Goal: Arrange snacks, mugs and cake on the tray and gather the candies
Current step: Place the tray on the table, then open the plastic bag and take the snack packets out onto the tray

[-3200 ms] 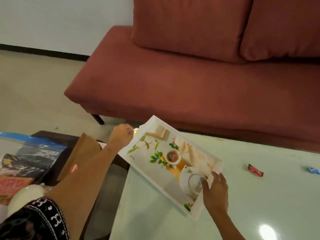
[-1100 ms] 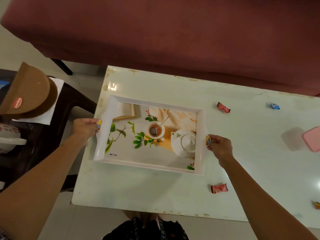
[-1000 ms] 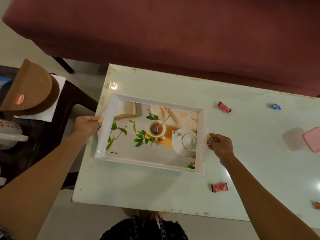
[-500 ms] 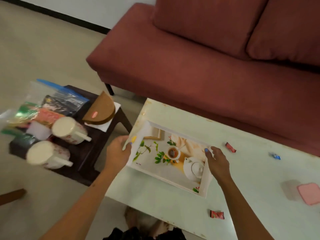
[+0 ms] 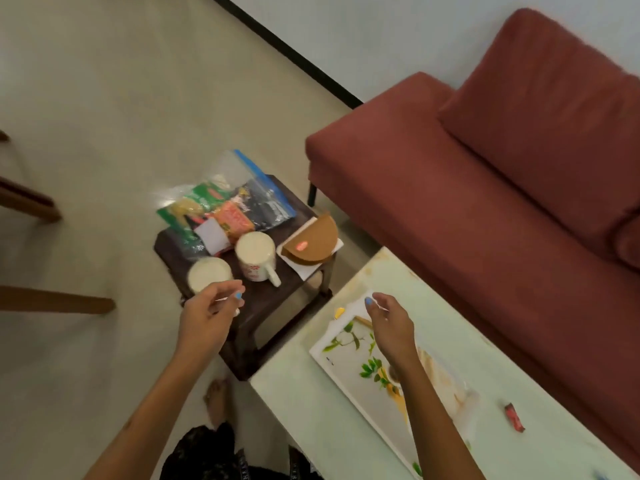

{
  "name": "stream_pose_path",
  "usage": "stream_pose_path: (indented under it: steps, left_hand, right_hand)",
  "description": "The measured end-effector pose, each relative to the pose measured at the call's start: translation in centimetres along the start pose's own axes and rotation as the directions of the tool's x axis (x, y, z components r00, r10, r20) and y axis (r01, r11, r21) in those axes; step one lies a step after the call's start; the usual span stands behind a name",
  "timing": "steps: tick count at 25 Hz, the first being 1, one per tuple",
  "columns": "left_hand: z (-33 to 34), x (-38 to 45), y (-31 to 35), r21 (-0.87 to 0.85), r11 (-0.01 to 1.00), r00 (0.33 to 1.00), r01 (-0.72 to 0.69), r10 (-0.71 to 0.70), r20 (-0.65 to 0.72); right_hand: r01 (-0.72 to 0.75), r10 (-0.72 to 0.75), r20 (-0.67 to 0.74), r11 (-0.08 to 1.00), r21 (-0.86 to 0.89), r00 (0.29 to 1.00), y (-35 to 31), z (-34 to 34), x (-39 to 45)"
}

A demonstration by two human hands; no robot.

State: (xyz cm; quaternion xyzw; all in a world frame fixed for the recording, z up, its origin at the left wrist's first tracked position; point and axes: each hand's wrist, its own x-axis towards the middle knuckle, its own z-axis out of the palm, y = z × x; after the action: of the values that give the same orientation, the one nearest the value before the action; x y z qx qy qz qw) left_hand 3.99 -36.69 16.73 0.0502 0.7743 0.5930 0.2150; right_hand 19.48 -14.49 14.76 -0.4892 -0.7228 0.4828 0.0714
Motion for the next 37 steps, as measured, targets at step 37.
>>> stream_pose_path:
  steps: [37]
  left_hand:
    - [-2.4, 25.5, 3.3, -0.247, 0.815, 0.848, 0.524, -0.528, 0.056]
  right_hand:
    - [-0.008, 0.182, -0.136, 0.627, 0.779, 0.974, -23.5, 9.4, 14.2]
